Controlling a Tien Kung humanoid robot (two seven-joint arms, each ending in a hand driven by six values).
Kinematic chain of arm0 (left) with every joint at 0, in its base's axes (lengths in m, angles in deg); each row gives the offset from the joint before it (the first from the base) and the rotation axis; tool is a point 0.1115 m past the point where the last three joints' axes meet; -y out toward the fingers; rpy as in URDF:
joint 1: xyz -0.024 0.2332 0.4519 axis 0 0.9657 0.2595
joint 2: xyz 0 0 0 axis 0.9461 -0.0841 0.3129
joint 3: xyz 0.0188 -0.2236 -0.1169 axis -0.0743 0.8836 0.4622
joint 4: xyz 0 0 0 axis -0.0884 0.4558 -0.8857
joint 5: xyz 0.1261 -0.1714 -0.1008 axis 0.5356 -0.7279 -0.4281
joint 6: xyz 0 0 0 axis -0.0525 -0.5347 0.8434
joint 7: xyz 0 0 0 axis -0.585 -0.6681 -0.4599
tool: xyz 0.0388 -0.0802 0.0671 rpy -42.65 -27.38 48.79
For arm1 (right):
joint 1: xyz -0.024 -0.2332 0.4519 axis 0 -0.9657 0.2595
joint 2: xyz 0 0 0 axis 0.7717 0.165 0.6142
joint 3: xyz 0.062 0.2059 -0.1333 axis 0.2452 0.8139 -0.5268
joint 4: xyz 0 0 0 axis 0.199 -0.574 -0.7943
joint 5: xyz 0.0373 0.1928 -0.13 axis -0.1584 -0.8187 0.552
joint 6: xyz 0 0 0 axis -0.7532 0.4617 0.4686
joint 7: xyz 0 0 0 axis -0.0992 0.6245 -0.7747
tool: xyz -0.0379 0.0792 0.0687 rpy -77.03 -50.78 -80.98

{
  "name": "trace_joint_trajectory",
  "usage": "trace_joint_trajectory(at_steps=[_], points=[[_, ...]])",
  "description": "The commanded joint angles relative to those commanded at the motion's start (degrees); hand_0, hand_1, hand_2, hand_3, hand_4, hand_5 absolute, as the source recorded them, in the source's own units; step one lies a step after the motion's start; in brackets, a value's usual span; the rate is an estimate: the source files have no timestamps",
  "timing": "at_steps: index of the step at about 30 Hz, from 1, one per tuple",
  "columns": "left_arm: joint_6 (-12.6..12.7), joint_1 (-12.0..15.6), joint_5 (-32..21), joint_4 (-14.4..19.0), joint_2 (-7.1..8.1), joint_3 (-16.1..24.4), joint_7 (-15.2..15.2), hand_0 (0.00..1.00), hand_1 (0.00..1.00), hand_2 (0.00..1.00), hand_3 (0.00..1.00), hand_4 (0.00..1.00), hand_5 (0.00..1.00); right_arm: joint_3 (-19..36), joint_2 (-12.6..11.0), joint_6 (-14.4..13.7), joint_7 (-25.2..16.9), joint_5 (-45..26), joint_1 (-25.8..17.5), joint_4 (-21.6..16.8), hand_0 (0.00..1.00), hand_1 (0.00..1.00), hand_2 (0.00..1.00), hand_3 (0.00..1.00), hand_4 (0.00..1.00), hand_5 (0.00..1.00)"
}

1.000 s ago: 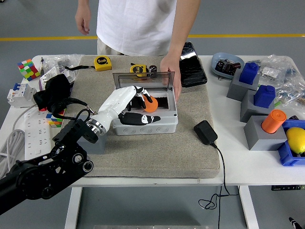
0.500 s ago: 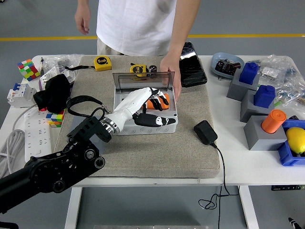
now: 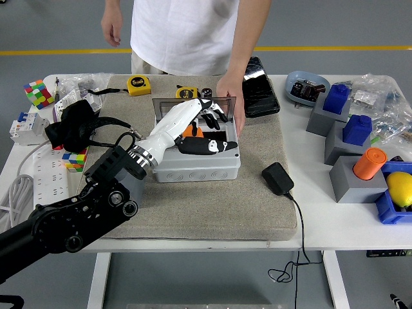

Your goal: Fetch the battery,place it into the box,close the lid of the box

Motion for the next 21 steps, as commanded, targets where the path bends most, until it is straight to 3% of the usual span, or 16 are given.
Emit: trace_joint_trajectory(at_steps=[9, 16, 21], points=[[0.6, 1.2, 1.0, 1.6, 1.5, 5.9, 0.6, 0.208, 0.469, 0.47, 0.544, 0.998, 0.468, -0.5, -0.2, -0.3, 0.1, 0.0, -0.2, 0.0, 0.626, 0.647, 0.644, 0.555, 0.955, 0.499], [0.3, 1.5, 1.0, 1.3, 1.42, 5.2, 0.4, 0.215, 0.47, 0.47, 0.545, 0.998, 0.478, -0.2, -0.1, -0.3, 0.0, 0.0, -0.2, 0.0, 0.625, 0.647, 0.644, 0.555, 0.956, 0.499], [-0.2, 1.9, 0.9, 1.2, 2.14, 2.5, 0.2, 0.215, 0.47, 0.47, 0.545, 0.998, 0.478, 0.0, 0.0, -0.4, 0.0, 0.1, -0.1, 0.0, 0.625, 0.647, 0.644, 0.555, 0.956, 0.499]])
